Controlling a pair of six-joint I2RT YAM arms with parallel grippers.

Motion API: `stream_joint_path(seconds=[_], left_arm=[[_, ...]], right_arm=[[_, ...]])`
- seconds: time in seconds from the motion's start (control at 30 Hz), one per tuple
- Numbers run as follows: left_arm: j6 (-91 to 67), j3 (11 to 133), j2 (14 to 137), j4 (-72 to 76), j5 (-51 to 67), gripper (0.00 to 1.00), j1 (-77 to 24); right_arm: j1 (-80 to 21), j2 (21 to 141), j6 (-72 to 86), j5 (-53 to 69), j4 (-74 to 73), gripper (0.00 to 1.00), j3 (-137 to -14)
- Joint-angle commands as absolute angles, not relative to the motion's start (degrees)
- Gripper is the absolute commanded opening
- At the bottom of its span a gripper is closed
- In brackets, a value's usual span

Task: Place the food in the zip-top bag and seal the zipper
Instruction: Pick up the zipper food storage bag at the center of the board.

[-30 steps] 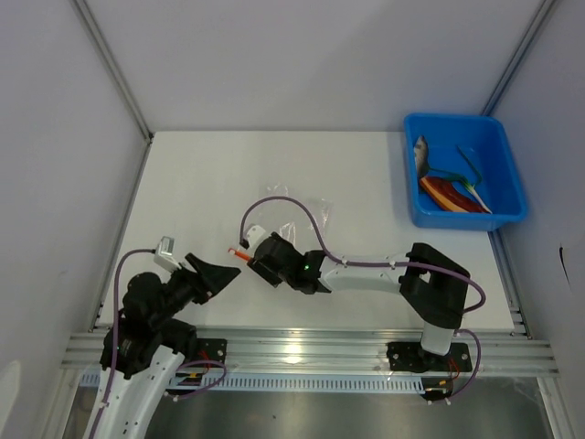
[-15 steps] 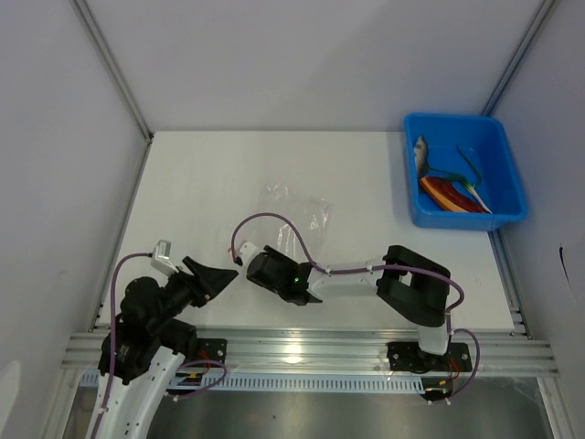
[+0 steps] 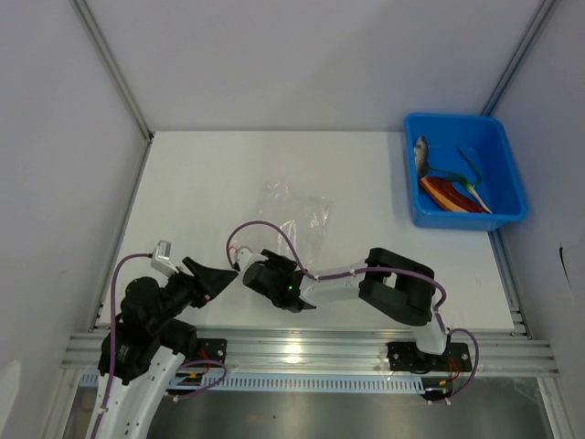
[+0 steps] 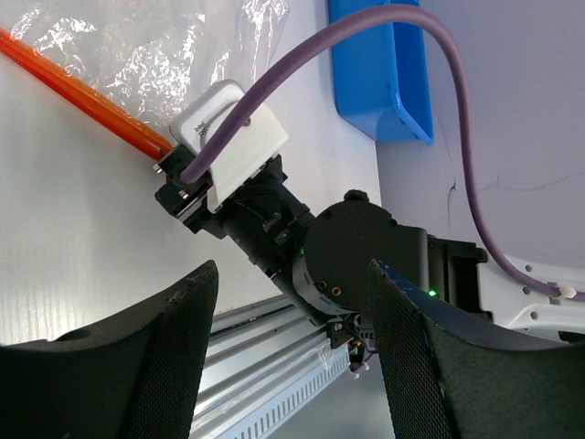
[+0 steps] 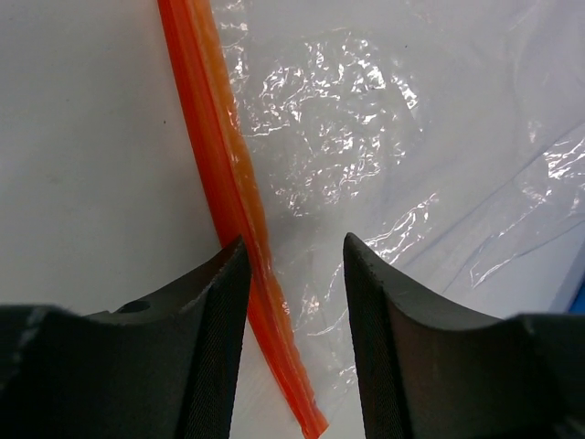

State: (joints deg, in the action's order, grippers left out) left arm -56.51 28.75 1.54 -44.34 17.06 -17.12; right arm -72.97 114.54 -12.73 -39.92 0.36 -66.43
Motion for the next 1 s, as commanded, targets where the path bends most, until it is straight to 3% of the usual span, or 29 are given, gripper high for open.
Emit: stream_joint_path(seconds=[0.0,0.4,0.47,0.57,0.63,0.8,0.97], left_arm=[[-56.25,30.67,1.14,-44.74,16.96,0.69,-16.70],[-55.99,30.15,0.62,-45.00,16.70,0.69,-16.79],[-55.81,30.32,0.62,-45.35,16.52,0.69,-16.87],[-55.72,30.50,0.70,-45.70,16.17,0.69,-16.96],[-55.63,30.50,0.62,-45.88,15.91,0.69,-16.96],[-55.46,30.50,0.79,-46.14,14.94,0.69,-16.96],[-54.93,30.41,1.14,-44.21,14.68,0.67,-16.96]], right_arm=[[-73.74,116.72,-15.64,-46.04,4.39,0.47,-66.89],[-75.41,125.59,-28.56,-58.17,17.74,0.38,-65.92],[-75.15,126.21,-29.79,-59.06,21.17,0.31,-65.48],[-74.36,126.21,-30.59,-59.68,22.32,0.07,-65.74],[-74.09,124.99,-30.67,-59.42,22.24,0.00,-65.83],[-72.78,118.49,-23.31,-55.64,13.38,0.00,-67.41],[-69.88,108.31,-8.63,-48.35,-4.54,0.00,-73.29]])
